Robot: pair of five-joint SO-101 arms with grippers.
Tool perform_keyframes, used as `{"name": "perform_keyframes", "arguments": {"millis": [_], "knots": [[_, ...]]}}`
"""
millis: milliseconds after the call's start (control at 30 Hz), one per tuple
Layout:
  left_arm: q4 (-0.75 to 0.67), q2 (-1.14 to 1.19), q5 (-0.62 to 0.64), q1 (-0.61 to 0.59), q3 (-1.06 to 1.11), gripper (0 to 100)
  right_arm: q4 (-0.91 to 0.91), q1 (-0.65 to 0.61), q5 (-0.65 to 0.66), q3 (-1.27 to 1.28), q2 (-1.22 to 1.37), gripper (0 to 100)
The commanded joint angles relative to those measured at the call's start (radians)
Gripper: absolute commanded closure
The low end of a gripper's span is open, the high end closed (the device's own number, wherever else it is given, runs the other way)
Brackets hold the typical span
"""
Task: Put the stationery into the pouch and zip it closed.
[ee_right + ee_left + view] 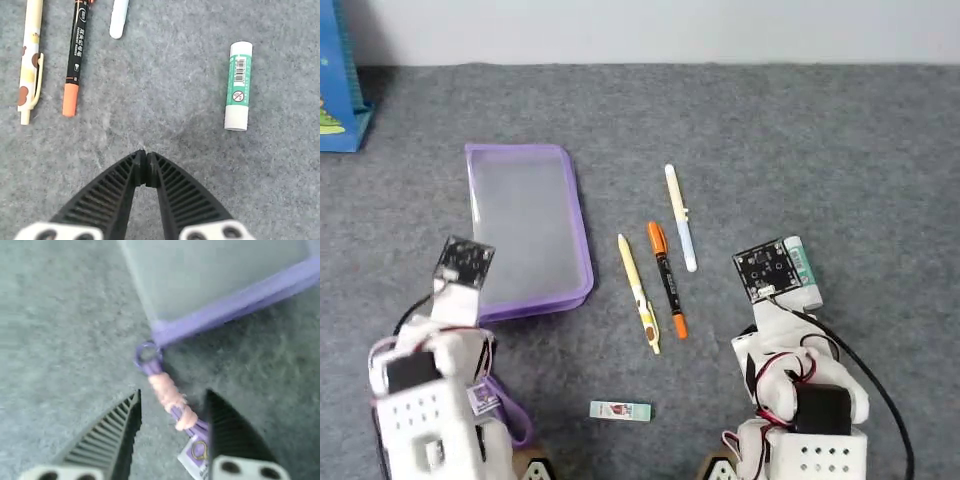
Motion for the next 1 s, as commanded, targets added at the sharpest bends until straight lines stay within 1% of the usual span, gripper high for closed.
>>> {"name": "perform_keyframes", "arguments": {"millis": [0, 167, 300, 400, 467, 533, 633, 667, 833, 967], "knots": [[-0.057, 0.233, -0.012, 0.012, -0.151, 75, 0.008, 0.012, 0.009, -0.048, -0.001, 98.6], [-0.132, 0.446, -0.012, 0.018, -0.22, 75, 0.007, 0.012, 0.009, -0.031, -0.001, 98.6], [-0.209, 0.586, -0.011, 0.012, -0.229, 76, 0.002, 0.012, 0.009, -0.021, -0.002, 98.6], [-0.256, 0.674, 0.034, 0.014, -0.236, 76, 0.002, 0.012, 0.009, -0.02, -0.002, 98.6], [-0.252, 0.715, 0.063, 0.017, -0.269, 78, 0.002, 0.012, 0.009, -0.02, -0.002, 98.6], [-0.25, 0.746, 0.064, 0.032, -0.291, 84, 0.002, 0.012, 0.009, -0.02, -0.002, 98.6], [-0.247, 0.776, 0.064, 0.107, -0.289, 98, 0.002, 0.012, 0.009, -0.02, -0.005, 98.6], [-0.233, 0.783, 0.064, 0.137, -0.289, 99, 0.002, 0.012, 0.009, -0.02, -0.007, 98.6], [-0.112, 0.747, 0.074, 0.29, -0.317, 99, 0.004, 0.012, 0.009, -0.02, -0.01, 98.6], [-0.054, 0.657, 0.198, 0.377, -0.381, 99, 0.004, 0.012, 0.009, -0.02, -0.01, 98.6]]}}
